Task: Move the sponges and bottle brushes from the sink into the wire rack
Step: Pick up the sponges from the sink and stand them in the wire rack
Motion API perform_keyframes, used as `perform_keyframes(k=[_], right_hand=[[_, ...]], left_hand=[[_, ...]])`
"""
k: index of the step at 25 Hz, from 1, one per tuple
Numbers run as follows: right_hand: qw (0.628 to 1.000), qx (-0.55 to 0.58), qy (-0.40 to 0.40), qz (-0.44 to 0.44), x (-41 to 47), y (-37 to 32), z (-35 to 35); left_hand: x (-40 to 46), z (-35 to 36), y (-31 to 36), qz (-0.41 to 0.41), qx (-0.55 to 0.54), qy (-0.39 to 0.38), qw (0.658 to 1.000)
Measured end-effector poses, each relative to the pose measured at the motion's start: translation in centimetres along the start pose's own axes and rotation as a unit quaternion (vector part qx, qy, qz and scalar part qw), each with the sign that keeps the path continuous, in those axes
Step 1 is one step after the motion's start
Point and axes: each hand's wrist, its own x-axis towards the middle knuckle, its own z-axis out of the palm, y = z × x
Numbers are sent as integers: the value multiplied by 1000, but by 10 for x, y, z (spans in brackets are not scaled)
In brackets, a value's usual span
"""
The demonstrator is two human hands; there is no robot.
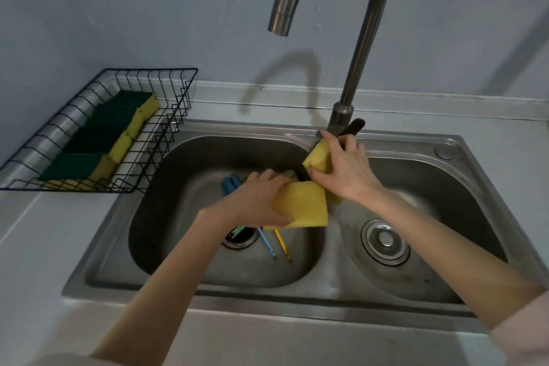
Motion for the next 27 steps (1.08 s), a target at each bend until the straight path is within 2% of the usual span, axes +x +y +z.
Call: perform_keyframes(k=[5, 9, 17, 23, 27], right_hand=[[998, 50, 20, -28, 12, -57, 5], [994, 101, 41, -7, 23, -95, 8], [972, 223, 77, -11, 58, -171, 17], [969, 182, 159, -58, 88, -222, 35], [964, 211, 151, -53, 114, -250, 47]], left_hand=[[-25, -23, -48, -14, -12, 62, 998], [-44, -42, -80, -1, -52, 110, 993], [-86, -91, -146, -6, -47, 230, 972], [-111, -120, -195, -44, -39, 315, 947], [-116, -131, -227, -78, -21, 336, 938]])
